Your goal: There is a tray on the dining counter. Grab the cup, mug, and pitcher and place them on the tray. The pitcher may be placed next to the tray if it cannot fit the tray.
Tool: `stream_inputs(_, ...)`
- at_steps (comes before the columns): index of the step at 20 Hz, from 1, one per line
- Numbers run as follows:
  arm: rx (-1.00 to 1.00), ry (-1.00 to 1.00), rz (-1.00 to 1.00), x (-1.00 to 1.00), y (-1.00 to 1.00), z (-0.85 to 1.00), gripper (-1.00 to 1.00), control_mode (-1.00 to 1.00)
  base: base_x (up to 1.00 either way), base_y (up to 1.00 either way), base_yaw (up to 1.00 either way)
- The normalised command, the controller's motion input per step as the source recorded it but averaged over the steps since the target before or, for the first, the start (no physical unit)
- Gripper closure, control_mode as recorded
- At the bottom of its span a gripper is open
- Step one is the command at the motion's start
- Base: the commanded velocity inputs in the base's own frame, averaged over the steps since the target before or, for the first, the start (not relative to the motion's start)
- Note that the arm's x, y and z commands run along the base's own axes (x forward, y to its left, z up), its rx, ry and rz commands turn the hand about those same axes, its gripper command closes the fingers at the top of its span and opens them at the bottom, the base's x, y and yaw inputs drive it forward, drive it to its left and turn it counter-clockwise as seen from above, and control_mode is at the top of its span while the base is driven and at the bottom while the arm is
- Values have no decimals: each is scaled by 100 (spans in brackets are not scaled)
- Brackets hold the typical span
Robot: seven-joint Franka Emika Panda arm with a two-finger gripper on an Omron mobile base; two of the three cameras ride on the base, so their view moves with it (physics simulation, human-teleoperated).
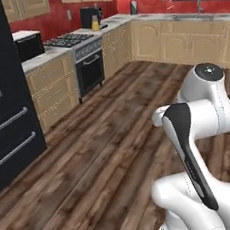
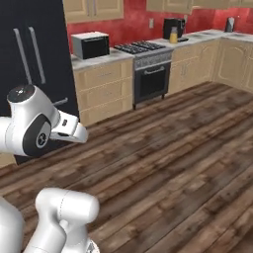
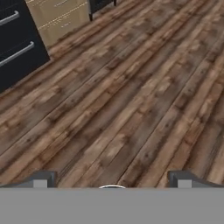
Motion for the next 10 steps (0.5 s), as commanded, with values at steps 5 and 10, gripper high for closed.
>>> stream_inputs(5, 0, 0, 0, 0, 0, 0, -100, 100, 100, 45, -44)
stream_inputs(10, 0, 0, 0, 0, 0, 0, -100, 100, 100, 30, -50)
